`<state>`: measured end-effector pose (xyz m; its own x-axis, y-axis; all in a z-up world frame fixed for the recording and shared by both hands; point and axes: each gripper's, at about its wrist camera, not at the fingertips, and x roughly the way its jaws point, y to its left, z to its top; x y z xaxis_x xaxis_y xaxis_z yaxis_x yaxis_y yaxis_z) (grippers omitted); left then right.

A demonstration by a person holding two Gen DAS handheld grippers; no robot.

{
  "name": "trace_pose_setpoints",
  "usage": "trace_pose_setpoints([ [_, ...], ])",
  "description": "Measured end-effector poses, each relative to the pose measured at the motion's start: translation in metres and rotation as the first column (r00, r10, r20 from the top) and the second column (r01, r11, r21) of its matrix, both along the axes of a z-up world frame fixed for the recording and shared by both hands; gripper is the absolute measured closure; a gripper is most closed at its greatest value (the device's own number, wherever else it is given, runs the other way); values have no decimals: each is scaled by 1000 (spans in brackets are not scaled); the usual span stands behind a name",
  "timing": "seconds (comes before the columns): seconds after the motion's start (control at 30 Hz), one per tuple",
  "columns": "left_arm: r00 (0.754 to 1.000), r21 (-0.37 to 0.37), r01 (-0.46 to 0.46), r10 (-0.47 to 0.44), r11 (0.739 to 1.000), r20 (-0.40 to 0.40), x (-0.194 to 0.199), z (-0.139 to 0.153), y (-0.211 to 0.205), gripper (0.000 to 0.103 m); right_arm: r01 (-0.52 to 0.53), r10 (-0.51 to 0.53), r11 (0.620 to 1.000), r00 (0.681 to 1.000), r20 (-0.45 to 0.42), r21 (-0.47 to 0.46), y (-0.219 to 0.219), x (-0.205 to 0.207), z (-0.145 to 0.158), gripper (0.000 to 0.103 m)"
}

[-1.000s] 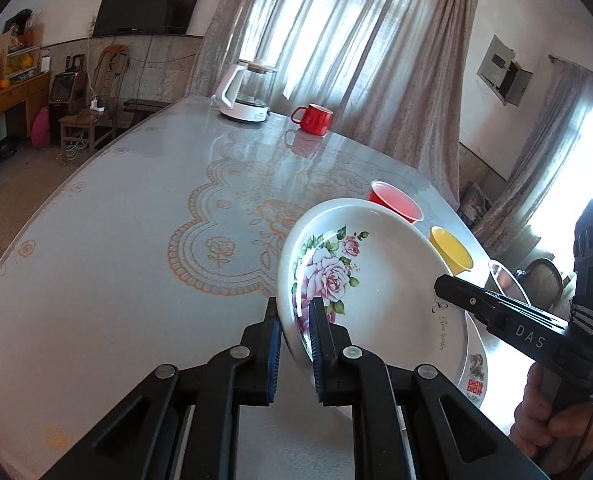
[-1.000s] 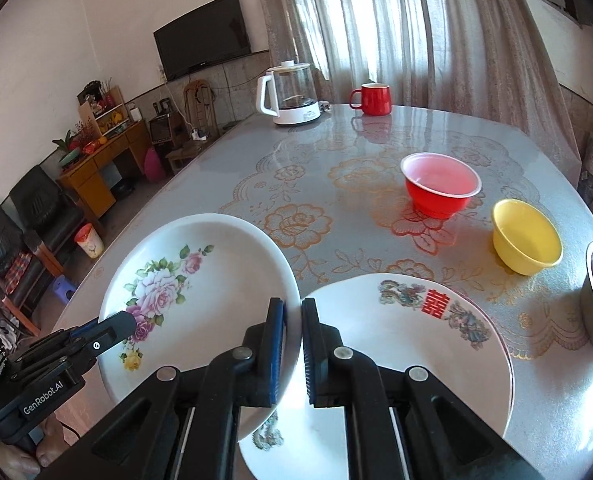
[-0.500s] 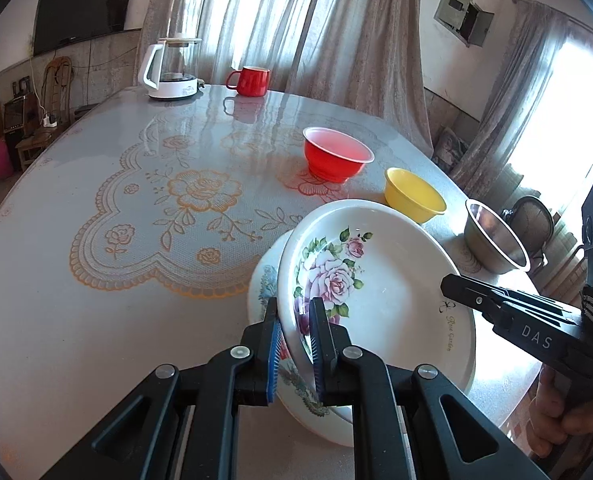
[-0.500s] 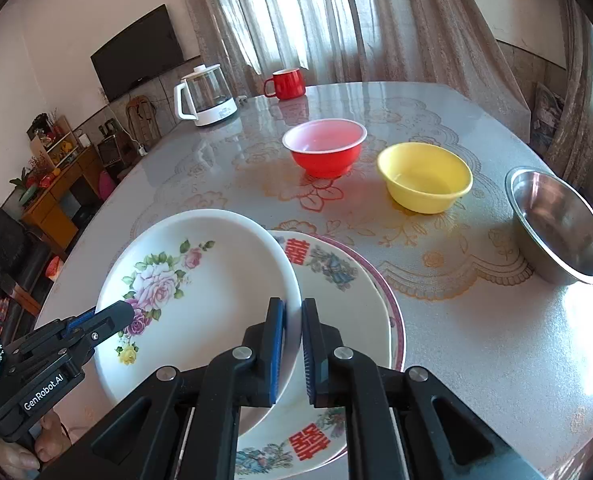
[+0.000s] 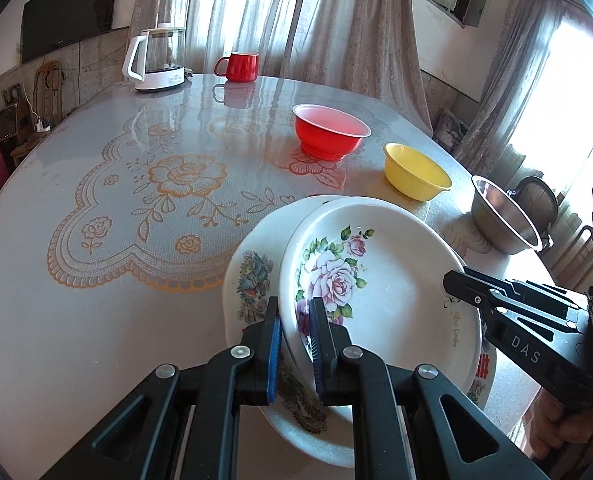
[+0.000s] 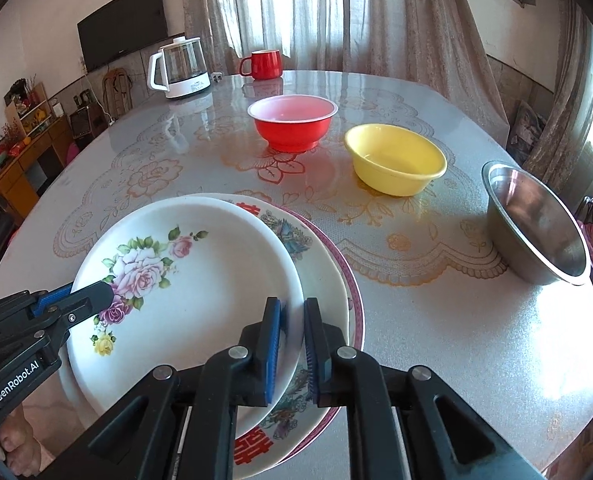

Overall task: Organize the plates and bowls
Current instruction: 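Carry the rose plate and lower it onto the red-character plate, then open the left gripper and release the rose plate on the stack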

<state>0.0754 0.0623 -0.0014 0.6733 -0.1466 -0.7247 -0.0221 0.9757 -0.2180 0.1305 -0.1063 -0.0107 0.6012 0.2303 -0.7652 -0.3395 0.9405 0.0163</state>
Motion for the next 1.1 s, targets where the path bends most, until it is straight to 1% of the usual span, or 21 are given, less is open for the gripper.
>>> trace_pose_setpoints([
  [0.13,1000,-14,-15,15,1000,-4,-1,4,3,90,-13,13,1000,1000,3,-21,4,-1,-1,90],
  [0.23,1000,5,-24,24,1000,14,-4,5,5,90,-17,17,1000,1000,-4,-18,6,-1,-2,90],
  [0.33,999,37,-28,27,999,29,-4,6,4,90,-20,21,999,1000,4,-41,12,-3,-3,90],
  [0.4,999,41,-29,27,999,36,-4,6,4,90,-19,20,998,1000,11,-58,14,-4,-4,90],
  [0.53,998,4,-47,47,999,35,-6,7,11,90,-14,14,999,1000,7,-49,12,-4,-3,90],
  [0.6,996,-23,-64,65,998,59,-13,14,18,90,-9,9,998,1000,14,-55,12,-5,-3,90],
  [0.7,992,-52,-102,106,993,74,-21,20,32,90,-4,4,999,1000,24,-33,8,-7,-1,81],
  [0.77,989,-70,-130,134,989,59,-25,19,42,90,-4,4,1000,1000,19,-10,5,-7,0,81],
  [0.9,988,-91,-148,151,985,29,-28,13,50,90,11,-12,999,1000,14,50,-1,-7,1,80],
  [1.03,990,-115,-138,137,984,-11,-27,3,47,90,72,-80,988,996,50,137,-15,-9,12,80],
  [1.1,993,-120,-121,120,985,-13,-26,2,42,90,115,-126,983,990,66,146,-23,-8,16,80],
])
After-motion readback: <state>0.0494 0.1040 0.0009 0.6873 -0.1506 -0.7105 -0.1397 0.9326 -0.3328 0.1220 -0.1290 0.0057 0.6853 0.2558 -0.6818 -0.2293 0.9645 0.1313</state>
